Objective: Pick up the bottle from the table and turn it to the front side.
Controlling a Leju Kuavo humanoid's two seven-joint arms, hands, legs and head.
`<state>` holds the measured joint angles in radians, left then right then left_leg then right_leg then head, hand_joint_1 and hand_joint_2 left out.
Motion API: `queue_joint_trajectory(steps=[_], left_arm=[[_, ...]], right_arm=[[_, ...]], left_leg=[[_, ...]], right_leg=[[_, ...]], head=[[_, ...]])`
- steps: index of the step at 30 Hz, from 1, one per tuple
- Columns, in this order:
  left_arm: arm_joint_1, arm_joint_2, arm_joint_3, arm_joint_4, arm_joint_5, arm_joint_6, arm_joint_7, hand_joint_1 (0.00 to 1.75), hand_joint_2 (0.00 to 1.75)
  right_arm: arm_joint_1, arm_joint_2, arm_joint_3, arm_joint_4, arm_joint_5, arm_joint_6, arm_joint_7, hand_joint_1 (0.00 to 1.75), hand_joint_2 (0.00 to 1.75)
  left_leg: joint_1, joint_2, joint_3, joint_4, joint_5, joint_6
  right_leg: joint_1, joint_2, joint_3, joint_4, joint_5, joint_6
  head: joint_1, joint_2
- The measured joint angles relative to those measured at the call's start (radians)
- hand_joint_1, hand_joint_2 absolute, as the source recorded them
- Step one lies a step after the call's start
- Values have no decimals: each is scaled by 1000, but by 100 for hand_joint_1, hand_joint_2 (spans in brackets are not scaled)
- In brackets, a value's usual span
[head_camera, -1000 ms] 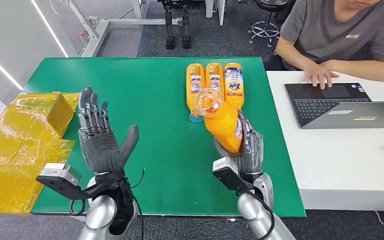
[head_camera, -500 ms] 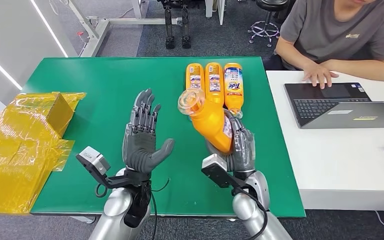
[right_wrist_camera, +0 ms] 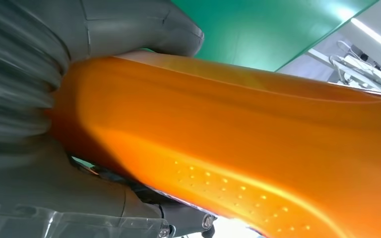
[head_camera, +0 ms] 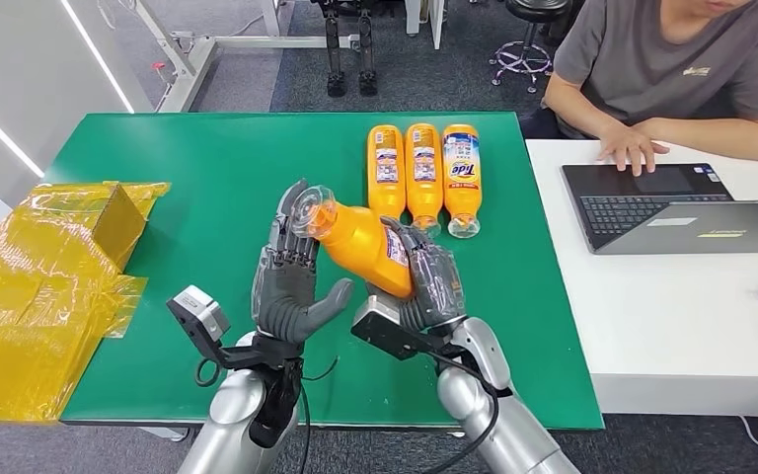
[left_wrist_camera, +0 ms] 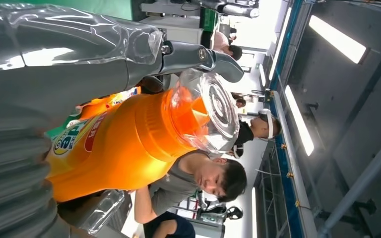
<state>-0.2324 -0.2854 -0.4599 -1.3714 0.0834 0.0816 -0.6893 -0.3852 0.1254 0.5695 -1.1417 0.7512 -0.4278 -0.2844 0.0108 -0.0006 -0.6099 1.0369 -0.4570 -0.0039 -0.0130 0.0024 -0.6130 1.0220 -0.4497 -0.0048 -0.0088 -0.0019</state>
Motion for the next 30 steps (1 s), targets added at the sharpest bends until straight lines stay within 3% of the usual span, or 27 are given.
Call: queue_joint_trajectory(steps=[16,30], left_arm=[[-8,-7,50,16,-1,16,-19,0,175],[-9,-8,77,14,9,43,-19,0,175]], right_arm=[[-114,36,76,150,-36,137,-58,175,175],[-138,52,109,203,-72,155,-74,175,175]], left_leg=[[0,0,0,0,0,0],[0,0,-1,0,1,0]], right_leg=[[0,0,0,1,0,0],[0,0,0,0,0,0]], head=[[0,0],[0,0]])
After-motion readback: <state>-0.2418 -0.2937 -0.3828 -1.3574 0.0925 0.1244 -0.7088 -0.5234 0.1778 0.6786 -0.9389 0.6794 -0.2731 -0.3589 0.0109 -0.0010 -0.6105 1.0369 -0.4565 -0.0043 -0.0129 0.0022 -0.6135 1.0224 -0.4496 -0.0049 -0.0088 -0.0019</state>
